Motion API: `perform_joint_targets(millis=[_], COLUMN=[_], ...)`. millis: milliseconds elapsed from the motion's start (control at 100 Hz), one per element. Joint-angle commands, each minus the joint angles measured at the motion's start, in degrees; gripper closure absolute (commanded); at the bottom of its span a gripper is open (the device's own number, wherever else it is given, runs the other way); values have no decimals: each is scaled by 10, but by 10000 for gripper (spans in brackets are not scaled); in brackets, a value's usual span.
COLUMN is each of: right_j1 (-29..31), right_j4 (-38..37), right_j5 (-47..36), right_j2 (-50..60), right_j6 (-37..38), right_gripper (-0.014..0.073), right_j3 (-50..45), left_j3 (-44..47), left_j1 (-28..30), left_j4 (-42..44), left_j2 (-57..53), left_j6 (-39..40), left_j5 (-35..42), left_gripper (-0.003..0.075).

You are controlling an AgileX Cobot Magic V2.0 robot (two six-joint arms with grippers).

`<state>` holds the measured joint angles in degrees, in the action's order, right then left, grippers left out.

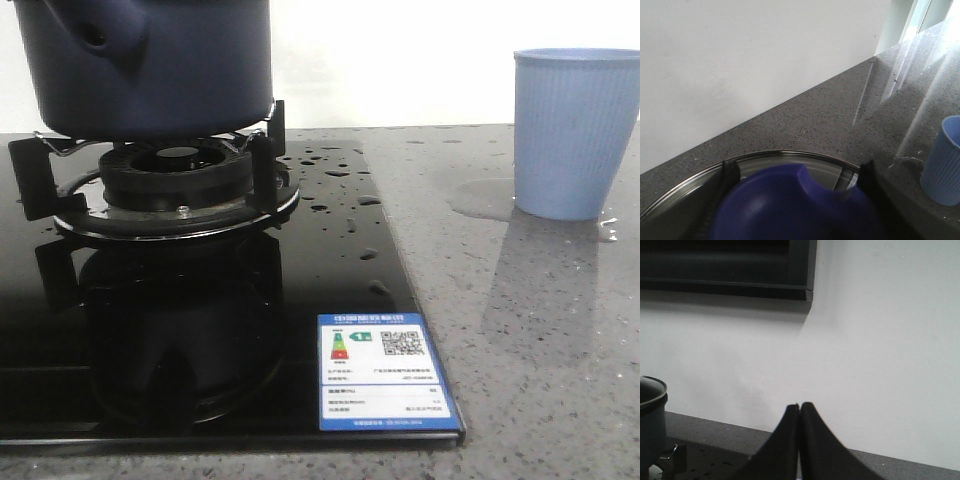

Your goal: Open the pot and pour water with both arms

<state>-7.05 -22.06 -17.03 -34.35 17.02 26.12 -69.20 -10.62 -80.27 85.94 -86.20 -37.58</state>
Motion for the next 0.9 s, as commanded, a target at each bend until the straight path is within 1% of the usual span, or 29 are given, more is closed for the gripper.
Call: perform_joint_targets(millis=[0, 90, 140, 190, 290, 340, 390, 440, 460, 510, 530, 580, 620, 680, 720, 800, 890], right_j1=[1, 1, 1, 1, 1, 1, 1, 0, 0, -1, -1, -1, -1, -4, -11, -26, -50], right_j4=[6, 6, 6, 6, 6, 6, 6, -2, -7, -19, -23, -25, -25, -25, -25, -25, -20], right_j5=[-35, -30, -24, -19, -13, -13, -13, -4, 3, 26, 40, 74, 104, 143, 151, 152, 170], right_j2=[1, 1, 1, 1, 1, 1, 4, 12, 15, 31, 36, 60, 78, 111, 135, 181, 230], right_j6=[2, 2, 2, 2, 2, 2, 2, 2, 2, 2, 2, 2, 2, 2, 2, 2, 2], right_gripper=[654, 654, 654, 654, 654, 654, 657, 669, 669, 669, 669, 669, 669, 669, 669, 669, 669], right_j3=[14, 14, 14, 14, 14, 14, 14, 14, 14, 14, 14, 13, 13, 11, 5, -15, -41], left_j3=[-23, -23, -23, -23, -28, -28, -28, -23, -20, -10, -4, 13, 32, 62, 89, 152, 236], left_j1=[-4, -4, -4, -4, -3, -1, 6, 16, 21, 35, 41, 55, 62, 66, 66, 59, 44], left_j4=[-44, -45, -51, -62, -82, -86, -86, -82, -79, -63, -55, -33, -14, 26, 45, 48, 47], left_j2=[-22, -22, -22, -26, -49, -70, -95, -128, -137, -175, -185, -224, -249, -294, -324, -379, -446], left_j6=[0, 0, 0, 0, 0, 6, 23, 45, 54, 74, 79, 83, 94, 115, 126, 128, 128], left_j5=[-3, -4, -9, -16, -26, -24, -18, -9, -3, 9, 12, 11, 9, 8, 8, 12, 56], left_gripper=[370, 195, 134, 108, 129, 167, 242, 365, 399, 532, 564, 680, 741, 740, 740, 740, 740])
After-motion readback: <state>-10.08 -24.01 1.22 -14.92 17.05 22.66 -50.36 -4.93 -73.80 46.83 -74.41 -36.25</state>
